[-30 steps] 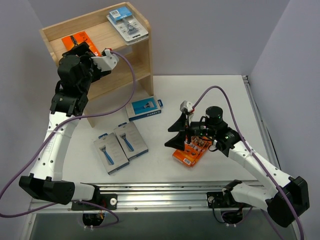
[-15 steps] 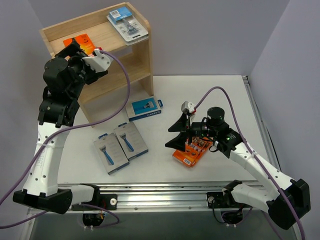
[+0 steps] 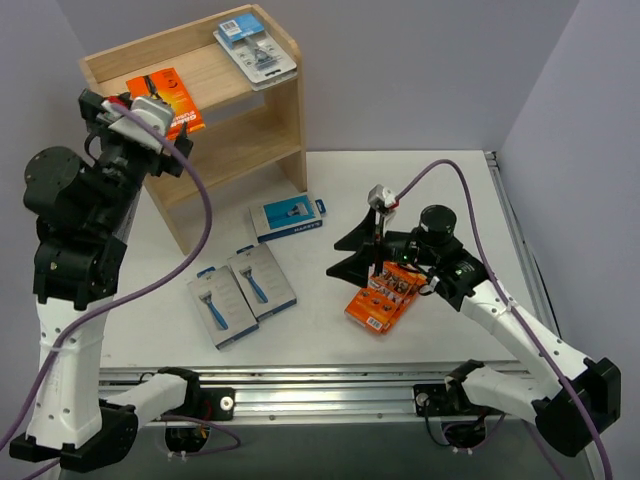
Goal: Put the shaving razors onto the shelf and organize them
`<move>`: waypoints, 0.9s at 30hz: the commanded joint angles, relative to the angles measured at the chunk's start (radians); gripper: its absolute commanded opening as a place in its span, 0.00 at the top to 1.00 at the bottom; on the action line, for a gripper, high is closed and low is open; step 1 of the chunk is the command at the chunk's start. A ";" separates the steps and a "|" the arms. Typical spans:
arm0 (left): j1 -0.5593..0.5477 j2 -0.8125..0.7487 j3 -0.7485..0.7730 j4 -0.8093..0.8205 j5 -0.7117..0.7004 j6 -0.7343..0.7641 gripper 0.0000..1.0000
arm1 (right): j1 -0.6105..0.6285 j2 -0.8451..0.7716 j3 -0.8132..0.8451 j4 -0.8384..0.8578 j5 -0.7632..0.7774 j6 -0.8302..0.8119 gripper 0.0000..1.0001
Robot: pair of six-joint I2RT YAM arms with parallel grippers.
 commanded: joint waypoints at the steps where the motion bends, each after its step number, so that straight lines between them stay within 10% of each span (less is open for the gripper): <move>1: 0.006 -0.067 -0.008 0.106 -0.022 -0.246 0.06 | -0.003 0.032 0.142 0.182 0.049 0.116 0.29; 12: 0.014 -0.335 -0.439 0.101 -0.568 -0.695 0.02 | 0.160 0.482 0.894 -0.084 0.418 0.113 0.39; 22: 0.011 -0.594 -0.858 0.034 -0.668 -0.912 0.06 | 0.218 0.954 1.538 -0.176 0.585 0.207 0.43; 27: -0.032 -0.650 -0.968 0.067 -0.663 -0.862 0.06 | 0.230 1.019 1.573 -0.083 0.650 0.265 0.48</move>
